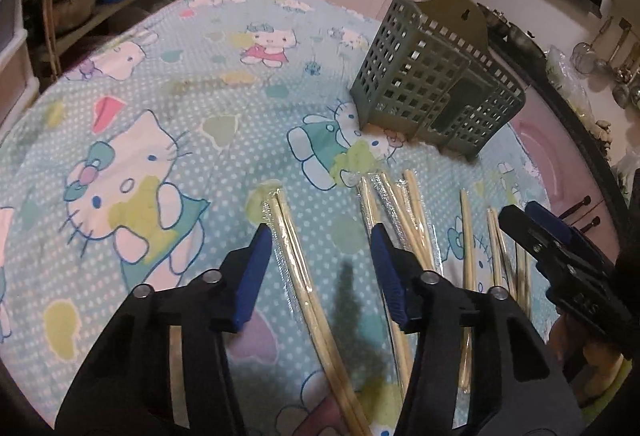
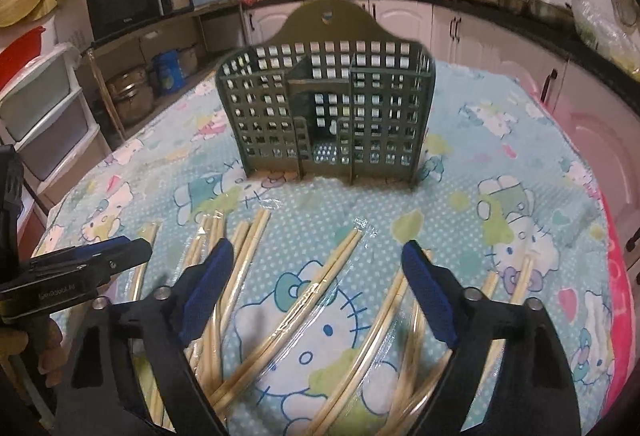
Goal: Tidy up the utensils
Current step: 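Lower the left tool onto a wrapped chopstick pair and close it, then lift the chopstick pair with the left tool and carry it over the caddy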
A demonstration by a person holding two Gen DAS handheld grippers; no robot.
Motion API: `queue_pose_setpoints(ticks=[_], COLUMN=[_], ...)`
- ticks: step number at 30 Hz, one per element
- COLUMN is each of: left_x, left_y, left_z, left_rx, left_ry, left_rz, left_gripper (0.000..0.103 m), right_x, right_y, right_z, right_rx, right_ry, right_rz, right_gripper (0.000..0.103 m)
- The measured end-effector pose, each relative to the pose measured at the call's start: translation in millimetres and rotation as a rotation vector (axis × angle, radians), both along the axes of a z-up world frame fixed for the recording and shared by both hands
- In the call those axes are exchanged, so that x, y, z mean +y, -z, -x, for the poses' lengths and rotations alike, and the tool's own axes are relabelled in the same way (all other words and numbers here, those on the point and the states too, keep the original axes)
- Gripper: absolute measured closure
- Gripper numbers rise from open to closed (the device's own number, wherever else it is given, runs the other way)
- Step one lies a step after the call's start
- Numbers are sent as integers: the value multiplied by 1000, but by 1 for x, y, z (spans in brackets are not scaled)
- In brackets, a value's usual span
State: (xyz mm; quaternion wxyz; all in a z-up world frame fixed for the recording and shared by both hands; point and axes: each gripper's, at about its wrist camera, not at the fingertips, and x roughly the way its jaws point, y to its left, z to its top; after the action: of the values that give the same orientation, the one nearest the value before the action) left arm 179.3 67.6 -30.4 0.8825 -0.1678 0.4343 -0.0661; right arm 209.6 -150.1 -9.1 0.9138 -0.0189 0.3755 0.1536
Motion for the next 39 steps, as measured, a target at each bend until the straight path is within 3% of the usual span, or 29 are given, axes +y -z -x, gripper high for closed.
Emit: queue_pose_setpoints(ticks=[6, 12, 18, 20, 29, 39], left_x=[4, 5, 12, 14, 12, 9], left_y=[9, 11, 12, 13, 12, 7], left_z=[-17, -27, -33, -34, -49, -61], left_rx=[49, 74, 94, 105, 139, 169], left_ry=[-12, -16, -21, -24, -23, 18], left_rz=[15, 5, -17, -21, -55, -104], left_gripper=[63, 66, 81, 87, 88, 95], right_x=[-1, -4, -4, -3, -13, -24], right_y=[12, 27, 38, 38, 38, 19], right_z=[-25, -47, -69, -74, -91, -83], right_rx=[110, 219, 303, 314, 342, 298], right_ry=[4, 36, 49, 54, 56, -8], right_rz=[-11, -35, -62, -69, -111, -177], right_gripper=[46, 55, 64, 66, 94, 95])
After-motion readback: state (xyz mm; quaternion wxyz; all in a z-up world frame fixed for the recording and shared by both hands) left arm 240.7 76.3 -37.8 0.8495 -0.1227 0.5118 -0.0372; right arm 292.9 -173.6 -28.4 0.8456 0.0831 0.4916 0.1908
